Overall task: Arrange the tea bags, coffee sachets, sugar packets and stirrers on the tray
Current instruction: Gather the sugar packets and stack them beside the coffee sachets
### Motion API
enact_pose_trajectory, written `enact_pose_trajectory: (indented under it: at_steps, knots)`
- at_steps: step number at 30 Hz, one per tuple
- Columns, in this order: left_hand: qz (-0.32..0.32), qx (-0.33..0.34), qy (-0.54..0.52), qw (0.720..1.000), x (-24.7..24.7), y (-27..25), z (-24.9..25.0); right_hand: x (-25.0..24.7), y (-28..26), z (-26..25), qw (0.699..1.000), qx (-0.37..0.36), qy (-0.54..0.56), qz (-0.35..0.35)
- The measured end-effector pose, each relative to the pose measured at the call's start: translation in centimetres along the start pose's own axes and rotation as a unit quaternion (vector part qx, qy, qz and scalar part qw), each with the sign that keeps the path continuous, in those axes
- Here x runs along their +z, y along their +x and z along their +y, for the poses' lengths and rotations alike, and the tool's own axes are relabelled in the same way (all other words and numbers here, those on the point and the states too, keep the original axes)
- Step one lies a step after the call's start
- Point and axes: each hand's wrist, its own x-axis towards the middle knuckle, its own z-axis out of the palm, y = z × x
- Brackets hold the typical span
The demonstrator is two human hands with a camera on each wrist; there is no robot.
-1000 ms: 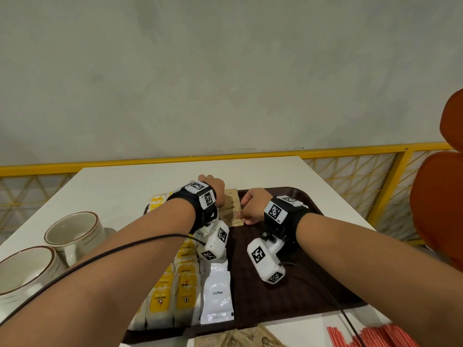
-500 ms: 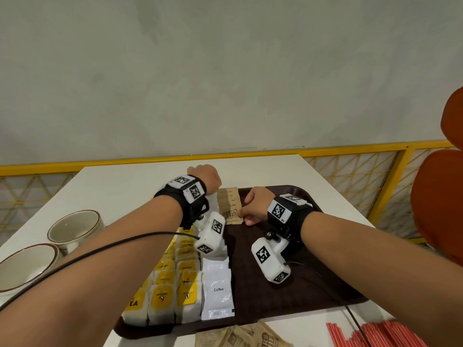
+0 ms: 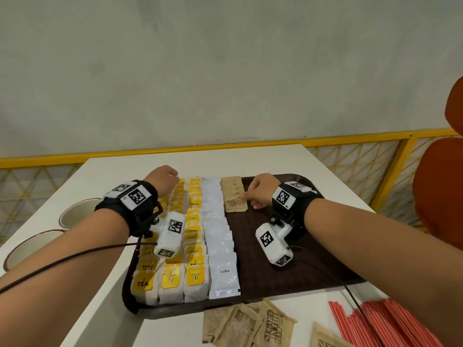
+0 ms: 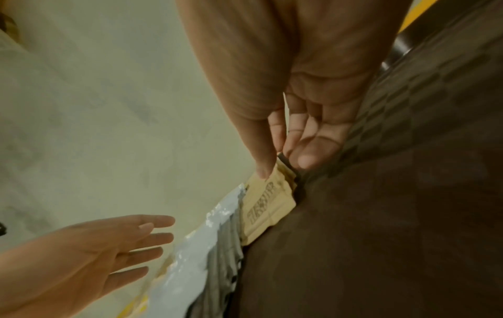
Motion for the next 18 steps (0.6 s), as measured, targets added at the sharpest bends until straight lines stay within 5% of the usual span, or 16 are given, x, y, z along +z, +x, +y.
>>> enact_pose_trajectory:
  at_steps: [3,7,10,18]
  knots:
    - [-0.006,-0.011,-0.006,1.000,-0.2,-0.2,-0.4,0.8,0.1,-0.4,0.998,-0.009,-0.054,-0.017]
    - [-0.008,-0.016,-0.012,1.000,-0.4,-0.4,-0.6,1.3,0.1,-1.0,0.983,-0.105,-0.145,0.031]
    - [-0.010,-0.016,-0.005,1.000,-0.5,-0.6,-0.5,1.4,0.0,-1.4,0.968,-0.166,-0.186,-0.007]
    - [-0.006,-0.003,0.022,1.000,-0.1,-0.8,-0.1,1.7,0.5,-1.4,0.945,-0.179,-0.267,-0.059]
